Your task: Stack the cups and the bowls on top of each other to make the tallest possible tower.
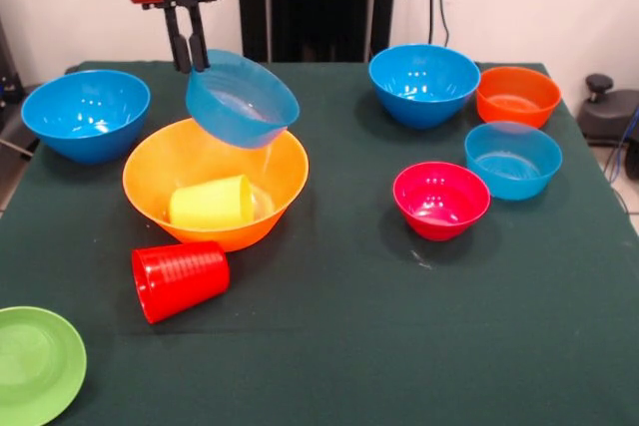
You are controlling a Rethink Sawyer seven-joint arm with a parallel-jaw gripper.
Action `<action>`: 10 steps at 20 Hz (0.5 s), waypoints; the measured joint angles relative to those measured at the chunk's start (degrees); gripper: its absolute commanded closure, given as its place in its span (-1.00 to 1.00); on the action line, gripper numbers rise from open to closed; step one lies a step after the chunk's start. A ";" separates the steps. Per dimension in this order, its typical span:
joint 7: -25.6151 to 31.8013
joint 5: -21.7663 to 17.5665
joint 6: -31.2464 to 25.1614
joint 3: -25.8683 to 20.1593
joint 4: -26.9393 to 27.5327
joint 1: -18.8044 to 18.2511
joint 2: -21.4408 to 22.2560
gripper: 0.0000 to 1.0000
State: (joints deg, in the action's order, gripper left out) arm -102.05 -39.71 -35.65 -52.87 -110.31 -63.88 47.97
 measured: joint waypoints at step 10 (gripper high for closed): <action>0.00 0.61 0.00 -0.96 -0.01 -2.16 0.02 1.00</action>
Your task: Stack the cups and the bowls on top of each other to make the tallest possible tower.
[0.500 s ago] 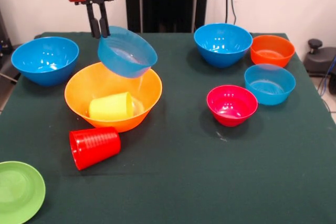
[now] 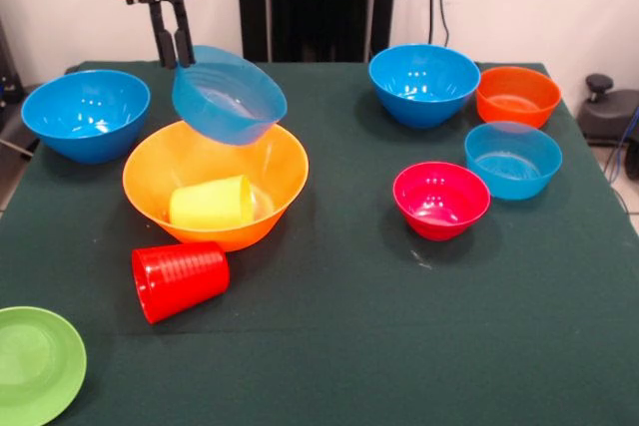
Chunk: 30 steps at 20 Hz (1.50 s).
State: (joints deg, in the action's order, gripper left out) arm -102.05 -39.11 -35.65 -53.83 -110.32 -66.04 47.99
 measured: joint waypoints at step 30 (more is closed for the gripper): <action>0.00 1.11 0.00 -0.32 0.01 -1.09 0.21 -1.00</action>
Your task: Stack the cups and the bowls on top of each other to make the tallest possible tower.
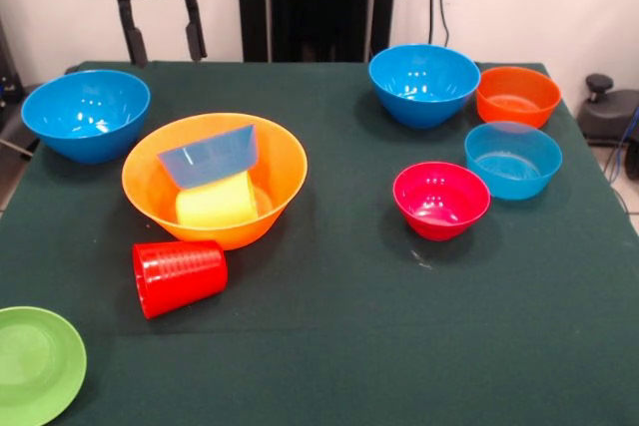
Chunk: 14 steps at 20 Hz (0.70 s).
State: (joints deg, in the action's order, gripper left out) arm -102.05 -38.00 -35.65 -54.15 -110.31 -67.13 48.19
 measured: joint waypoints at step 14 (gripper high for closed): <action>0.00 -1.81 0.01 5.36 0.01 0.21 -0.01 -1.00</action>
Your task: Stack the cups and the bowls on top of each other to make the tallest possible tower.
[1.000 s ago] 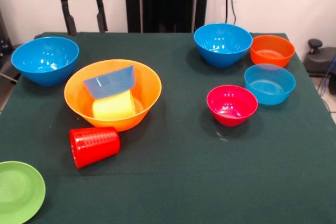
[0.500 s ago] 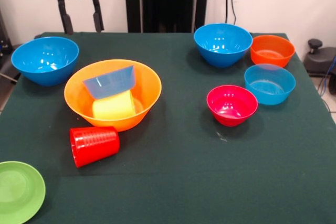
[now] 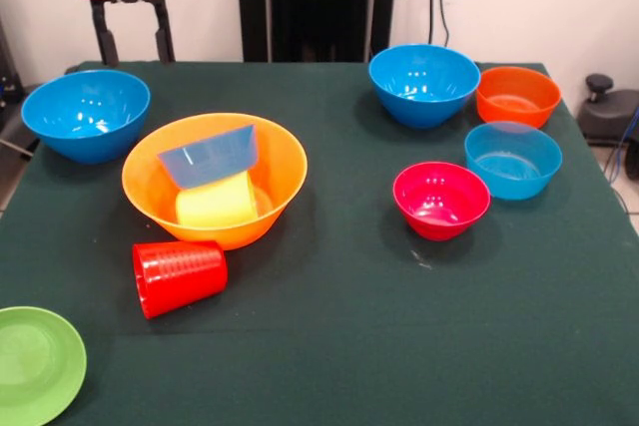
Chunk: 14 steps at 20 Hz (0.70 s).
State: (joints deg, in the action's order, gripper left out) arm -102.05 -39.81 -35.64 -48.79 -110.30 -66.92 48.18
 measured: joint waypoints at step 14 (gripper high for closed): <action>0.00 -2.71 5.66 6.52 0.02 3.35 -2.06 -1.00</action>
State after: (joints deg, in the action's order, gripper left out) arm -102.05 -42.52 -29.99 -42.27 -110.27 -63.57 46.12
